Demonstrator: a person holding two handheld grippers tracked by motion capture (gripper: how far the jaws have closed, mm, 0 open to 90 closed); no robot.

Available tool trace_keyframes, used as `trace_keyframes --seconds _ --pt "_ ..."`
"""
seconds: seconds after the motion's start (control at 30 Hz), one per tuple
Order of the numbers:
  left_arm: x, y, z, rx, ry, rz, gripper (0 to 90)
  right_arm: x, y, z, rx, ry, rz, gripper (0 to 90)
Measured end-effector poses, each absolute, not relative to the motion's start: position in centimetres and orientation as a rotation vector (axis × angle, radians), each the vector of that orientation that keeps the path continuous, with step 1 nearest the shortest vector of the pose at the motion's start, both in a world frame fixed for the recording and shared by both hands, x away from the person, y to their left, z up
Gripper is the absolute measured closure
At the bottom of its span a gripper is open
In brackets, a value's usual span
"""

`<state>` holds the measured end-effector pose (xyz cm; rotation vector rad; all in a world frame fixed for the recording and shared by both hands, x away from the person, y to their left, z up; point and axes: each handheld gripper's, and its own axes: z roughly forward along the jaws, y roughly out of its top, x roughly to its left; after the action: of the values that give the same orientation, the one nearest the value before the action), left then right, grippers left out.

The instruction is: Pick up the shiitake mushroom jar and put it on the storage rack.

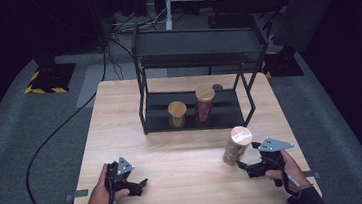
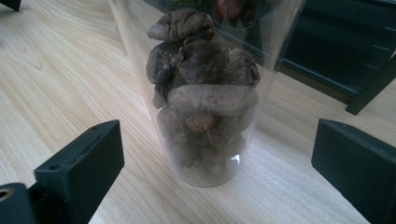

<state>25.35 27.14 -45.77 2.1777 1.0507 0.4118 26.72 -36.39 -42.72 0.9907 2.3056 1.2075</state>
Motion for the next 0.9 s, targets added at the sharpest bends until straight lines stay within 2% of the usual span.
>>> trace_keyframes --seconds 0.9 --pt "25.4 27.1 -45.8 2.178 1.051 0.412 0.2 28.0 -35.0 -42.2 0.982 2.294 1.265 2.6"
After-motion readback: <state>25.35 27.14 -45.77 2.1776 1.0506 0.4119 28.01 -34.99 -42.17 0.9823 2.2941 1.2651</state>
